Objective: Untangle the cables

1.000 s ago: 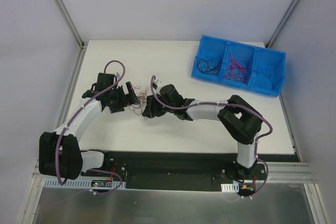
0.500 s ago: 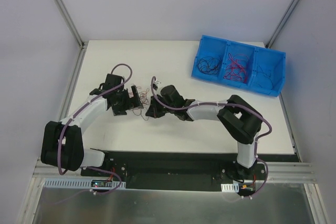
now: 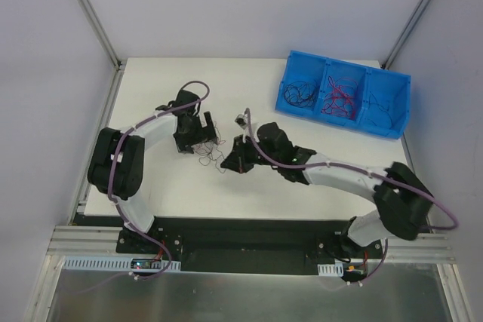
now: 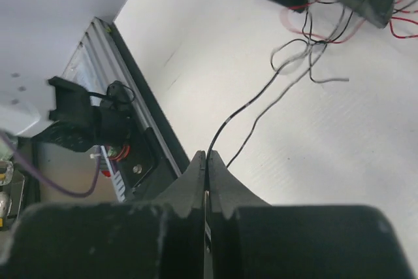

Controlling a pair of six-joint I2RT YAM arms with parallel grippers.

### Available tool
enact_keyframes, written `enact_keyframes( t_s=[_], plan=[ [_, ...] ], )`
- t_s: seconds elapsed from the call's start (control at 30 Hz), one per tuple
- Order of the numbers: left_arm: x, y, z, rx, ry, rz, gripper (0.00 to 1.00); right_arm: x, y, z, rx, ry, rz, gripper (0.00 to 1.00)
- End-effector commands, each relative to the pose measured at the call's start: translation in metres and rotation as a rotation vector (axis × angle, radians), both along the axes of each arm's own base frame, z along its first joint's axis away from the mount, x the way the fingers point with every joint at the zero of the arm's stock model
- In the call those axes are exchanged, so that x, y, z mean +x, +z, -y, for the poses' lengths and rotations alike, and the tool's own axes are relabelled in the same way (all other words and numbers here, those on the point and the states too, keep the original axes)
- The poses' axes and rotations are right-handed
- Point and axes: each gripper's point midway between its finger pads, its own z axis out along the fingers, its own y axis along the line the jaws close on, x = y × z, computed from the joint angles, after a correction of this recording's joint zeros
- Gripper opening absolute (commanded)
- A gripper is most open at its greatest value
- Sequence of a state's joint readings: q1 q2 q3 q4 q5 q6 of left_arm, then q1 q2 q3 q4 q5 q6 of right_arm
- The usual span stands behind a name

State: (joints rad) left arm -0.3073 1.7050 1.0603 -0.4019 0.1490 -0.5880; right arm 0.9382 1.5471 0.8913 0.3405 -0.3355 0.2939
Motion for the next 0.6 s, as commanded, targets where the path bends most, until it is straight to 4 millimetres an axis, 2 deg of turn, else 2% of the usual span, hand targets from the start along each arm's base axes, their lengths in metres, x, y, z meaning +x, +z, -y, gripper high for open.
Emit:
enact_keyframes(
  t_s=[0.0, 0.07, 0.13, 0.2, 0.3, 0.4, 0.47, 0.57],
  plan=[
    [0.036, 0.008, -0.008, -0.050, 0.112, 0.008, 0.99, -0.020, 0.076, 0.045, 0.035, -0.008, 0.158, 0.00],
    [0.043, 0.006, -0.017, -0.030, 0.144, 0.014, 0.99, -0.030, 0.107, 0.070, 0.031, -0.016, 0.220, 0.00],
    [0.046, 0.004, -0.025, -0.025, 0.171, 0.010, 0.99, -0.043, 0.149, 0.096, 0.069, -0.026, 0.306, 0.00],
    [0.047, 0.003, -0.033, -0.032, 0.202, 0.004, 0.99, -0.052, 0.184, 0.121, 0.088, -0.049, 0.386, 0.00],
    [0.045, 0.003, -0.044, -0.040, 0.225, 0.008, 0.99, -0.054, 0.228, 0.161, 0.077, -0.140, 0.514, 0.01],
    [0.041, 0.005, -0.051, -0.028, 0.241, 0.019, 0.99, -0.057, 0.265, 0.196, 0.058, -0.215, 0.607, 0.00],
    [0.037, 0.005, -0.054, -0.020, 0.245, 0.023, 0.99, -0.059, 0.299, 0.220, 0.093, -0.289, 0.685, 0.00],
    [0.029, 0.006, -0.055, -0.022, 0.245, 0.021, 0.99, -0.054, 0.317, 0.243, 0.081, -0.380, 0.755, 0.00]
  ],
)
